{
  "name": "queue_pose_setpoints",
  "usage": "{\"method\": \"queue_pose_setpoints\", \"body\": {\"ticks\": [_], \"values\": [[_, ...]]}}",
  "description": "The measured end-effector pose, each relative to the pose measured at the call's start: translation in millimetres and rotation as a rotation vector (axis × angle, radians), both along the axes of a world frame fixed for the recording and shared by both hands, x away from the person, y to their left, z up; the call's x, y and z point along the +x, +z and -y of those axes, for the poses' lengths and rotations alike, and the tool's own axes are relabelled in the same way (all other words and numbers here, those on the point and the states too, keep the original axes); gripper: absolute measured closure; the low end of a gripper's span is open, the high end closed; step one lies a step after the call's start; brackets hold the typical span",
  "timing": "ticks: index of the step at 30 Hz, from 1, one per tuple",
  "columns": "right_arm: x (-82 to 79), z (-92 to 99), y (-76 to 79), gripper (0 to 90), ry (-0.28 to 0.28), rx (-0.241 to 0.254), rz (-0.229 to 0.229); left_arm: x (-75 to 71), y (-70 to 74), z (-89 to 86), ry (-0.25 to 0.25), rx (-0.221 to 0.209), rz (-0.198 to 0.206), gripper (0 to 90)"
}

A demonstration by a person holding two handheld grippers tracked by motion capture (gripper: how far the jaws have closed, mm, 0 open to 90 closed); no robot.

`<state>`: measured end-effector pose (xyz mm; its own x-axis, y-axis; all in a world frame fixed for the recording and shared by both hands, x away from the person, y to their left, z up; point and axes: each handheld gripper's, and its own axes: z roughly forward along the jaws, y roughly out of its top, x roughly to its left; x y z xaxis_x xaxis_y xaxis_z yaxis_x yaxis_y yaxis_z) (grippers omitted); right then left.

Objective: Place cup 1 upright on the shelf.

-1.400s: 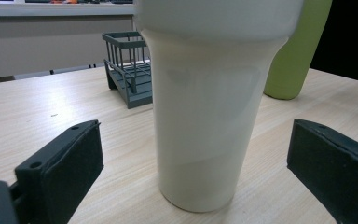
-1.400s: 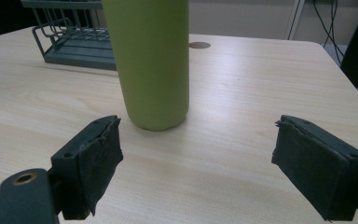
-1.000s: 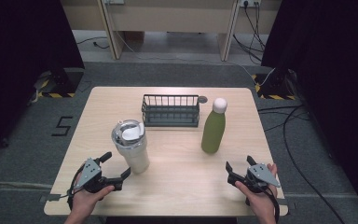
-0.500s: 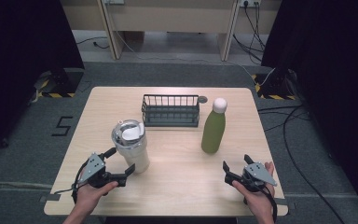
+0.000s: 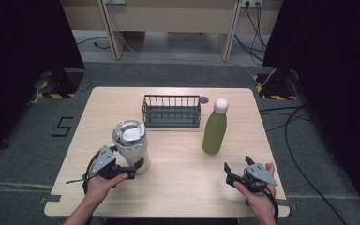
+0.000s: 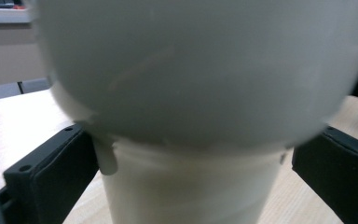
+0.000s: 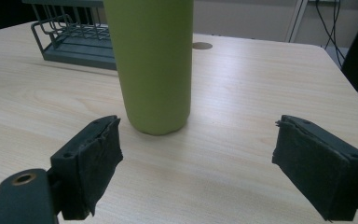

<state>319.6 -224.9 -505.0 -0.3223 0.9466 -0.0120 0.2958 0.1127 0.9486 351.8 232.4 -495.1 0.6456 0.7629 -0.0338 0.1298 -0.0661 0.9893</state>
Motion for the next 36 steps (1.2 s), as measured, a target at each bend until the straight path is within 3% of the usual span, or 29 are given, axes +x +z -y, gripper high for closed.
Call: {"method": "queue_pose_setpoints", "body": {"ticks": [15,18,20,36], "values": [[-1.8,1.9,0.2,14.7,-0.014,-0.005,0.002,12.8,-2.4,6.2,-0.017,0.003,-0.001,0.1],[-1.0,3.0,0.1,14.8,-0.018,-0.007,0.001,14.2,-1.8,5.8,-0.018,0.007,0.011,4.9],[-0.7,2.9,-0.3,14.8,-0.017,-0.007,-0.001,14.8,-1.9,3.8,-0.025,0.003,0.01,8.5],[1.6,1.1,-1.9,14.8,-0.015,-0.006,-0.006,13.4,-0.9,4.1,-0.031,0.021,0.021,9.1]]}}
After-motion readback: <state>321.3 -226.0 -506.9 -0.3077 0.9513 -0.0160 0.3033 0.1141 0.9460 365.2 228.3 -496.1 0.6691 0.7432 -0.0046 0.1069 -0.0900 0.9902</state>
